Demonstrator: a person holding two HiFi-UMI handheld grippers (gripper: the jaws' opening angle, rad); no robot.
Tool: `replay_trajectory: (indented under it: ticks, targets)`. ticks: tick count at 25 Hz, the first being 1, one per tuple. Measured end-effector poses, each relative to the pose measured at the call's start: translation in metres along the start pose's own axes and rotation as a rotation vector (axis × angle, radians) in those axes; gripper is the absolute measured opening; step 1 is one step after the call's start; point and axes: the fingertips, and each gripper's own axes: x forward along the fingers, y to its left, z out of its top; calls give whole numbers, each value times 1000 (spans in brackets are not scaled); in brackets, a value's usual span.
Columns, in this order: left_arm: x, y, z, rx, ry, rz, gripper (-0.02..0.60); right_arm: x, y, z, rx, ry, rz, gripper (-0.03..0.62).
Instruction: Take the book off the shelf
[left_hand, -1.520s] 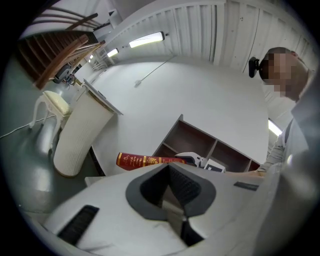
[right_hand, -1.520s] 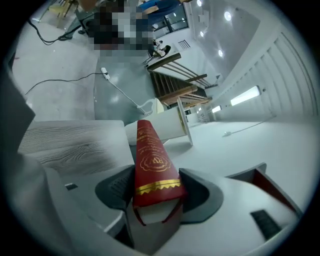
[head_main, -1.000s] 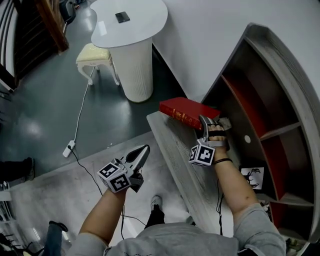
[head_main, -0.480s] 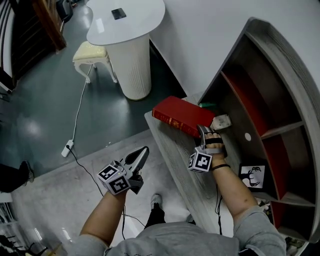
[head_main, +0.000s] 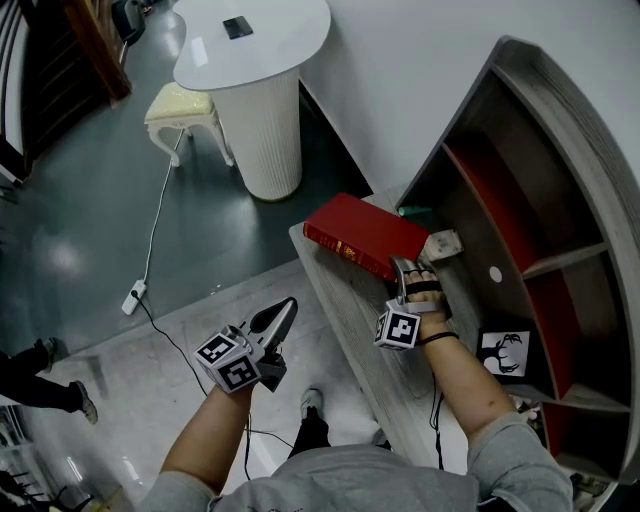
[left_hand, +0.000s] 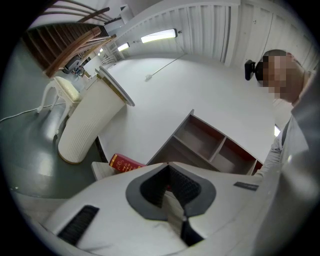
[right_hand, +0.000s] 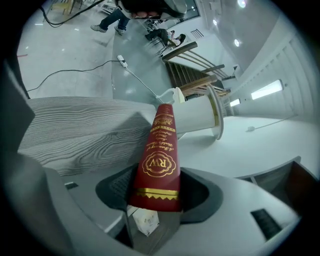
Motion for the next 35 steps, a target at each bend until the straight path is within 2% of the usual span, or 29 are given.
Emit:
replay_trajectory:
  ticks: [14, 18, 19, 21, 22, 23, 24, 25, 35]
  targets:
    - [-14, 2, 3, -14, -22, 7, 12, -3, 26, 8, 32, -14, 85, 301]
    - [-16, 1, 2, -17, -23, 4, 12, -3, 53, 12, 22, -27, 202, 335]
    - [-17, 1, 1, -17, -21, 3, 12, -3, 65, 13, 17, -27, 257, 345]
    - [-18, 1, -2, -15, -16, -1, 12, -3, 96, 11, 16, -10, 423, 354]
    - [-19, 1, -3, -13, -13, -3, 12, -4, 111, 10, 31, 3, 514, 322]
    - [-20, 1, -4, -12, -11, -4, 12, -5, 120, 10, 52, 10, 578, 359]
    - [-21, 1, -5, -17, -11, -2, 12, -5, 124, 10, 71, 12, 610, 363]
    - [-22, 1, -5, -22, -12, 1, 12, -5, 123, 10, 83, 11, 623, 347]
    - [-30, -1, -1, -6, -17, -8, 12, -7, 119, 13, 99, -1, 645, 350]
